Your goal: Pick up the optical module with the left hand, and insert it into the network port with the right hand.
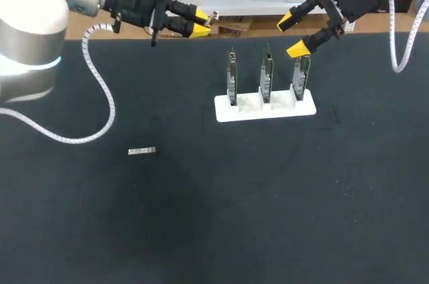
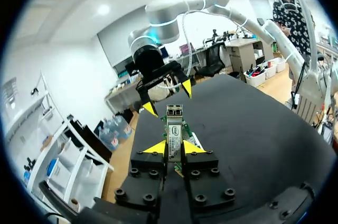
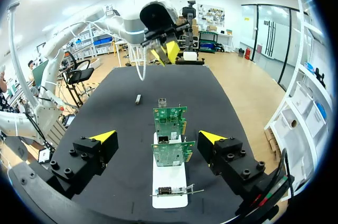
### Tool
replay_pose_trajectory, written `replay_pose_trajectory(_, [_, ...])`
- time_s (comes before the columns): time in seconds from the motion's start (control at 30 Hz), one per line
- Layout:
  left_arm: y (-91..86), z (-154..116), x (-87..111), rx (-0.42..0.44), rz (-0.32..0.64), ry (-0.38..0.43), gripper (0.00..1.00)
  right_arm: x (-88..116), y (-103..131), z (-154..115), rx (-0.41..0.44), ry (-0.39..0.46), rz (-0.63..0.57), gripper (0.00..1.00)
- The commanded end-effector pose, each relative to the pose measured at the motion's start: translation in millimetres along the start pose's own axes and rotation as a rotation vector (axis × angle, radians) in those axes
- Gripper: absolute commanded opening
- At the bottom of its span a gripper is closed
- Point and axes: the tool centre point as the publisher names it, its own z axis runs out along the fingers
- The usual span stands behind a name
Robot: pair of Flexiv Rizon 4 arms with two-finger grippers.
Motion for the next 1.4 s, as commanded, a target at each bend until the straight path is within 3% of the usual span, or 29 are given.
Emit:
replay_pose_trajectory(0.03, [27.7, 18.5, 11.9, 0.120, 0.013, -0.037, 0.00, 0.0, 1.6, 0.2, 0.004, 0.000, 0.000, 1.00])
replay_pose_trajectory(0.43, [25.4, 18.0, 11.4, 0.118, 0.007, -0.036, 0.00, 0.0, 1.6, 0.2, 0.004, 0.000, 0.000, 1.00])
replay_pose_trajectory(0.73, [19.8, 36.5, 2.0, 0.066, -0.034, -0.086, 0.00, 0.0, 1.6, 0.2, 0.004, 0.000, 0.000, 1.00])
replay_pose_trajectory(1.17, [9.7, 46.1, -9.3, -0.107, -0.059, -0.103, 0.00, 0.0, 1.6, 0.2, 0.004, 0.000, 0.000, 1.00])
replay_pose_trajectory(1.4, [10.4, 62.8, -13.1, -0.104, -0.069, -0.113, 0.00, 0.0, 1.6, 0.2, 0.004, 0.000, 0.000, 1.00])
